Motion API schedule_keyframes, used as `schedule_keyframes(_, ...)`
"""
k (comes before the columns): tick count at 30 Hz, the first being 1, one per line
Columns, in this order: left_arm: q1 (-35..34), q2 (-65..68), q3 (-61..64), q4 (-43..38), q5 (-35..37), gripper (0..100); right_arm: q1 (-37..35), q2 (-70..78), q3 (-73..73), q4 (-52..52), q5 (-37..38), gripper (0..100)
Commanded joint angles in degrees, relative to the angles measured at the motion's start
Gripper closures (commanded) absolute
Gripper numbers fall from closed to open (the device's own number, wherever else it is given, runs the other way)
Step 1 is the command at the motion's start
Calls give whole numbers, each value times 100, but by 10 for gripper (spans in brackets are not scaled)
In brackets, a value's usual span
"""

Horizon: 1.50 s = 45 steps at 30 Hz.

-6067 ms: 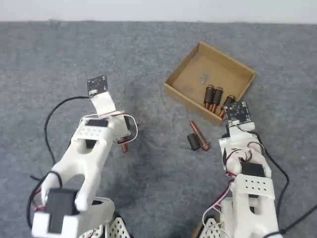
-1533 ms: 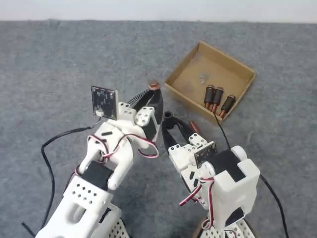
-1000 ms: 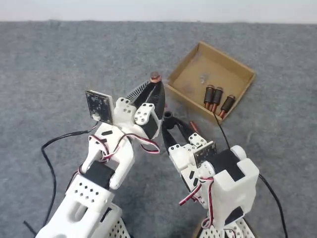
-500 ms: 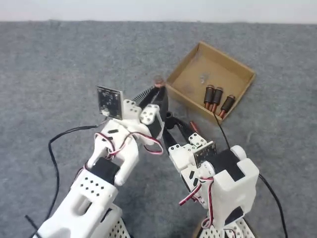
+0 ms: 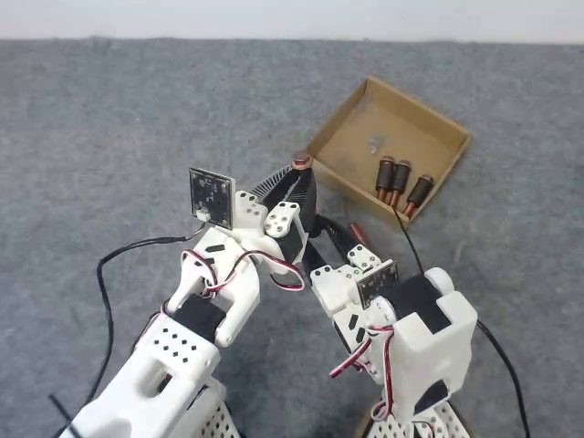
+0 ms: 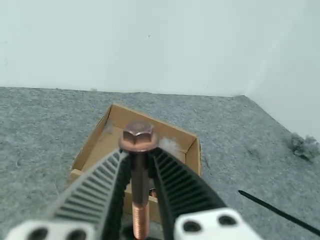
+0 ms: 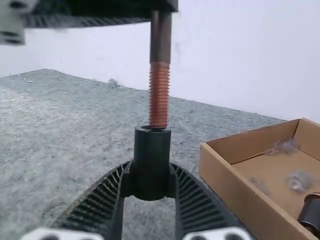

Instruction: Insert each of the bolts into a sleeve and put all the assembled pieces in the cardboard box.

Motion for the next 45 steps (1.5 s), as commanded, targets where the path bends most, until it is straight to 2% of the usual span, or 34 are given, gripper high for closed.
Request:
schedule_keyframes(1, -26, -53, -40, -220, -79, 988, -31, -215, 158, -145, 70, 986)
schedule_keyframes(22, -185, -9, 163, -237, -88, 988, -13, -215, 158, -145, 70, 986)
schedule_keyframes(31, 79, -18, 681, -246, -88, 988, -13, -215, 149, -145, 70, 986)
schedule_keyframes(45, 79, -44, 1279, -246, -88, 988, -13, -215, 149, -145, 70, 986)
